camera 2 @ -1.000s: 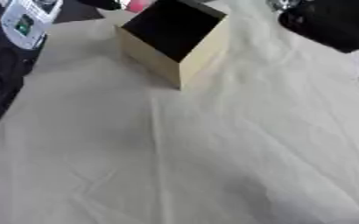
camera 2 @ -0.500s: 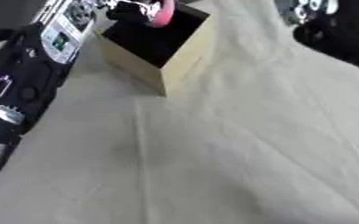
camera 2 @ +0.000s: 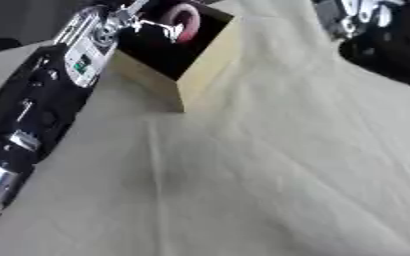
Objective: Pick up objects on the table and place them in the box.
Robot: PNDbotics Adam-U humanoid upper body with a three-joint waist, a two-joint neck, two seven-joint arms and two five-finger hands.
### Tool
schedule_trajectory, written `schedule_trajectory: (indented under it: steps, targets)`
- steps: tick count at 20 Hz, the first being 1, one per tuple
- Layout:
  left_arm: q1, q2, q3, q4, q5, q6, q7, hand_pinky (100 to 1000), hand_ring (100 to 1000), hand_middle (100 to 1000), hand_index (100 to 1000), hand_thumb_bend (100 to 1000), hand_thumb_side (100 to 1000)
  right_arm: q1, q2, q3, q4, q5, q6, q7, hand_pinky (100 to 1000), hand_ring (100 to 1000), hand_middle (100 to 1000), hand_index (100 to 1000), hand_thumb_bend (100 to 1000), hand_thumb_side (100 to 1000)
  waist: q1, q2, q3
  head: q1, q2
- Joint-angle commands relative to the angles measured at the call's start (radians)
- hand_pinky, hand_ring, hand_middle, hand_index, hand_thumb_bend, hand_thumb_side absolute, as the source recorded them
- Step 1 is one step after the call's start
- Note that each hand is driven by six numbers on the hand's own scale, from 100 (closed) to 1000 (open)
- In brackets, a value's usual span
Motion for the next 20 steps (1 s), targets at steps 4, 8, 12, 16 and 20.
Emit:
schedule_trajectory:
  steps: [4,8,12,16,20]
  targets:
    - [-0.013,0.017,0.011,0.002,-0.081,-0.052,-0.044,689,803,776,854,507,493,-0.005,-0.008,-0.009,-0.015,-0.01,0.002,-0.004,877,769,744,880,100,872,-0.015,-0.027,0.009,0.0,-0.002]
    - [-0.011,0.021,0.025,-0.003,-0.114,-0.04,-0.056,774,873,826,902,618,573,0.0,-0.006,-0.011,-0.015,-0.01,0.003,-0.005,877,770,744,880,100,872,-0.018,-0.032,0.013,0.0,0.005]
    - [-0.004,0.023,0.037,-0.004,-0.119,-0.022,-0.05,759,860,809,882,552,584,0.004,-0.004,-0.012,-0.015,-0.011,0.005,-0.006,877,770,745,880,100,871,-0.021,-0.038,0.021,-0.001,0.013]
    - [0.0,0.023,0.051,-0.031,-0.079,-0.007,-0.015,707,813,766,843,343,536,0.012,-0.002,-0.013,-0.015,-0.01,0.007,-0.005,877,771,745,880,100,870,-0.029,-0.047,0.033,-0.004,0.025]
    - [0.003,0.031,0.065,-0.084,-0.02,0.022,0.034,660,771,723,783,125,462,0.022,-0.001,-0.017,-0.015,-0.008,0.011,-0.009,877,772,745,879,100,865,-0.039,-0.062,0.057,-0.012,0.041]
